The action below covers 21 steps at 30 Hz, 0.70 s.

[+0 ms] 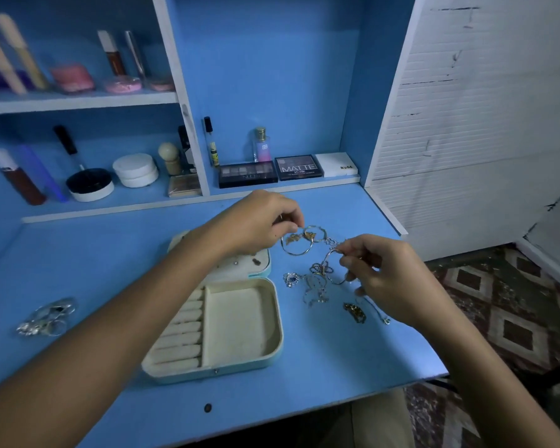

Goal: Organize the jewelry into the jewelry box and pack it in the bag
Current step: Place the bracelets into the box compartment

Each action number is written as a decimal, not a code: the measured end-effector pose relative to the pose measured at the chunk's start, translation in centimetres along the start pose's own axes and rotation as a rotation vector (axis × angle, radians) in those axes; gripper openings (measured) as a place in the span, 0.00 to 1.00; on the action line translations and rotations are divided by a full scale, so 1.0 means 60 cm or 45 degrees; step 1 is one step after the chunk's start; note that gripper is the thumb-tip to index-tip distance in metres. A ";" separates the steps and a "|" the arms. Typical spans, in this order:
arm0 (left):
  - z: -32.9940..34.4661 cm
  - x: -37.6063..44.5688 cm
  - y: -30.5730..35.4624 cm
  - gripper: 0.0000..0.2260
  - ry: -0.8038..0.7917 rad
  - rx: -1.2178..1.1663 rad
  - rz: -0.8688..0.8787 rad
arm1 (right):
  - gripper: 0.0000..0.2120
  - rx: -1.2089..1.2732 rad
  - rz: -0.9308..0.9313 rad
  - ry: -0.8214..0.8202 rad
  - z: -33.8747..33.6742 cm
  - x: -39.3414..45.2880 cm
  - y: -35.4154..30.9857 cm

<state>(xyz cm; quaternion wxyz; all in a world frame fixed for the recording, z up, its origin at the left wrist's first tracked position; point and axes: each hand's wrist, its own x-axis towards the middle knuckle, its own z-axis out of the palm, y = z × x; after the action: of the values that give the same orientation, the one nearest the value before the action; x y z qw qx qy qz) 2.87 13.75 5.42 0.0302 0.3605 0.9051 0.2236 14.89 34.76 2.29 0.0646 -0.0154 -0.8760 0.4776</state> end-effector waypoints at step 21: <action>0.028 -0.196 -0.039 0.04 0.229 0.405 0.168 | 0.08 -0.198 -0.194 -0.194 0.077 0.015 -0.081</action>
<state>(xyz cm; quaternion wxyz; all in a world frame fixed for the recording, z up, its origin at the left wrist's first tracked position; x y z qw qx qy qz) 10.41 5.05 1.69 -0.1227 0.3978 0.9025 0.1106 13.57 28.34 4.00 0.0327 0.0826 -0.9114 0.4018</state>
